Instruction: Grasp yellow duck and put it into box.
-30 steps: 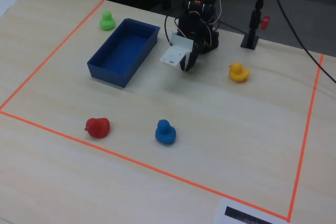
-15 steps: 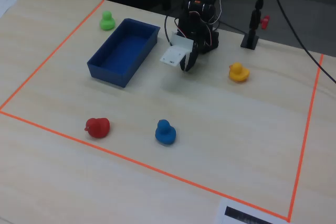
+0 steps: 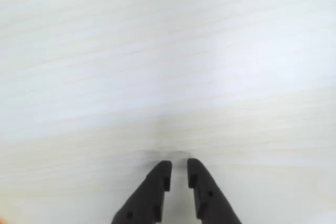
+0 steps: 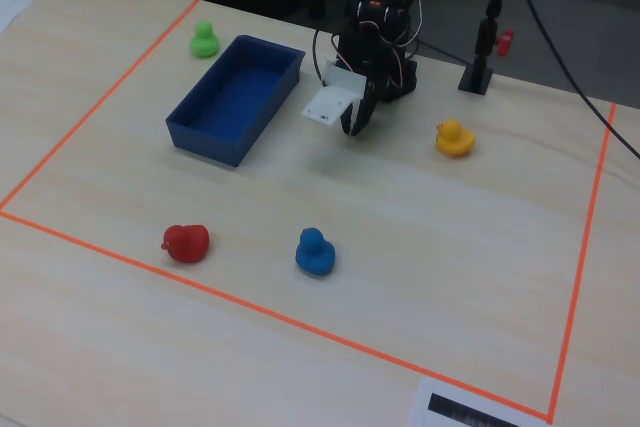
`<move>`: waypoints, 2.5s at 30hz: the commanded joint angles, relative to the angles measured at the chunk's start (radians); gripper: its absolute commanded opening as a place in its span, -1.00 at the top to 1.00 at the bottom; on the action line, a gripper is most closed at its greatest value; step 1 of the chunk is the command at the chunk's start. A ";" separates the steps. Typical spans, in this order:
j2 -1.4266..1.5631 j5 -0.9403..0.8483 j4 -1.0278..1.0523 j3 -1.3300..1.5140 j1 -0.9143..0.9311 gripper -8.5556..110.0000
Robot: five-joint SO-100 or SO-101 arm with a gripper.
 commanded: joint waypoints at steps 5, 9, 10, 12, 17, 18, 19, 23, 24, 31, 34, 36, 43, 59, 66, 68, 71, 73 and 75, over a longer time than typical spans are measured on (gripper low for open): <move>-0.002 0.000 0.023 -0.006 -0.002 0.85; -0.002 -0.006 0.023 -0.006 -0.006 0.81; -0.002 -0.006 0.023 -0.006 -0.011 0.83; -0.002 -0.003 0.023 -0.006 -0.011 0.85; -0.002 0.002 0.021 -0.006 -0.011 0.85; -0.002 0.002 0.021 -0.006 -0.011 0.85; -0.002 0.003 0.021 -0.006 -0.011 0.85; -0.002 -0.025 0.017 -0.008 0.003 0.78; -0.002 -0.028 0.026 -0.021 0.011 0.69; -0.273 -0.021 0.118 -0.379 0.035 0.35; -0.453 -0.006 0.170 -0.589 0.046 0.26; -0.545 0.009 0.210 -0.712 0.044 0.23; -0.773 0.098 0.382 -0.992 -0.061 0.20; -1.031 0.258 0.468 -1.143 -0.456 0.21; -1.097 0.431 0.462 -1.187 -0.723 0.21; -1.114 0.471 0.454 -1.193 -0.776 0.20; -1.137 0.517 0.443 -1.198 -0.842 0.20; -1.154 0.535 0.423 -1.190 -0.867 0.20; -1.170 0.541 0.383 -1.175 -0.871 0.20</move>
